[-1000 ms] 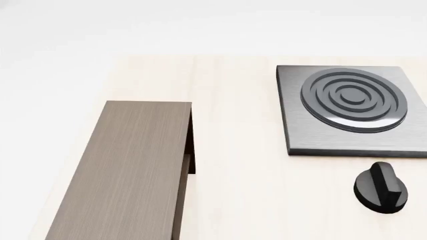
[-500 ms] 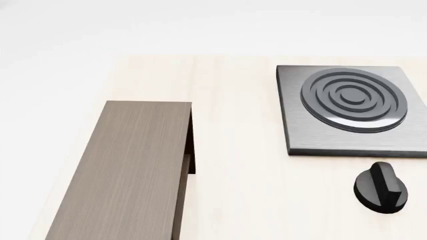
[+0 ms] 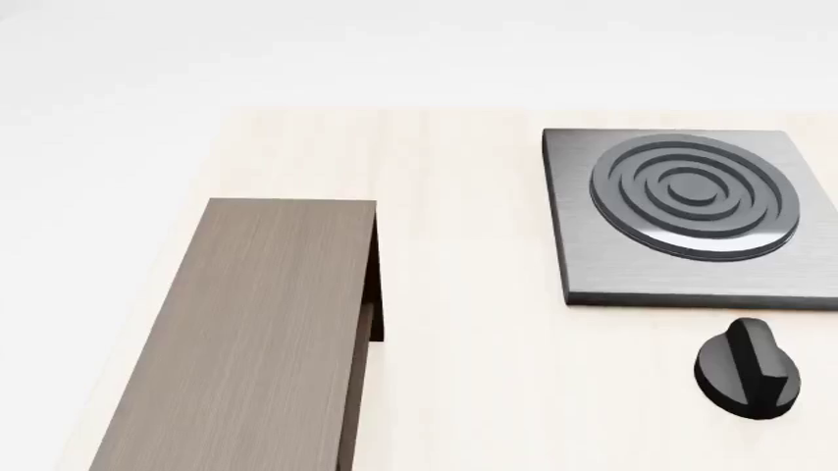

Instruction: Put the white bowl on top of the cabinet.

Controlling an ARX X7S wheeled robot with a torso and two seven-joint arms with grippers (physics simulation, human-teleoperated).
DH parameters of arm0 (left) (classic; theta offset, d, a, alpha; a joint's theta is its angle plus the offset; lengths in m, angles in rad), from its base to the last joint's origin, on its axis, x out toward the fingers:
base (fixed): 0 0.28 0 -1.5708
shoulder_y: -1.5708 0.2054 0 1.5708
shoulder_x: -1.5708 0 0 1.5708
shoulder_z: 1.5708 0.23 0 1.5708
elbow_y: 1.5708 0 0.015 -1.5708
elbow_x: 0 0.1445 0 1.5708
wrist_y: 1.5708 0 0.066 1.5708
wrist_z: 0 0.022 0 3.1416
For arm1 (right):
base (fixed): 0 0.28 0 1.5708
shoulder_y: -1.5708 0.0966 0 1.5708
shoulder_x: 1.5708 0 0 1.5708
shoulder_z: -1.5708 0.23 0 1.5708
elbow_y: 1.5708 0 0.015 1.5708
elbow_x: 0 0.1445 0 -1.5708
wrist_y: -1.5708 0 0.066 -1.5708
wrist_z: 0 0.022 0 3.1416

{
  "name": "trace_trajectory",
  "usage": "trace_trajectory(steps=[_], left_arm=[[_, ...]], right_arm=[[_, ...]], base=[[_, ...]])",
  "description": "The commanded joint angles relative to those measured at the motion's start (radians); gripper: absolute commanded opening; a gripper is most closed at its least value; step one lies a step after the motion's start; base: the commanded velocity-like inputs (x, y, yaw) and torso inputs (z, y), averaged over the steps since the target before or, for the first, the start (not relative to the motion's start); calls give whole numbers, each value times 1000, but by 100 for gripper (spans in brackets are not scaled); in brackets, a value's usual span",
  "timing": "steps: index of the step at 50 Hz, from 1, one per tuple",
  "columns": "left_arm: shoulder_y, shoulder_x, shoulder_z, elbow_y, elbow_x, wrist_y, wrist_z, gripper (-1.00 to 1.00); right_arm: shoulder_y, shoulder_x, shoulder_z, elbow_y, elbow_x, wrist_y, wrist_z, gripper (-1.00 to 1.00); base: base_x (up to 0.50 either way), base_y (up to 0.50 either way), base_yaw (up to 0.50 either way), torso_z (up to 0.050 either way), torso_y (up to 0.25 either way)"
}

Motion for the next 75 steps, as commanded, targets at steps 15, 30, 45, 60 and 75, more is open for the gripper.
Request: trace_trajectory(steps=[15,30,45,60,75], left_arm=[[0,-5,6,-5,-4,5,-5,100],[3,-8,8,2,-7,1,-10,100],[1,-11,12,5,-10,0,-14,100],[4,-14,10,12,-18,-2,-17,100],[2,-17,7,-2,-23,9,-17,100]], right_arm=[[-1,21,-3,150,-41,-79,-2,-100],[-18,2,-19,65,-51,-90,8,-100],[-15,-8,-93,-180,-58,-56,-8,-100],[64,14,-199,-251,-74,-28,-18,-100],[286,57,-362,-220,-96,5,-27,-100]], base=[[2,-3,-1,-1,0],[0,0,0,0,0],[0,0,0,0,0],[0,0,0,0,0],[0,0,0,0,0]])
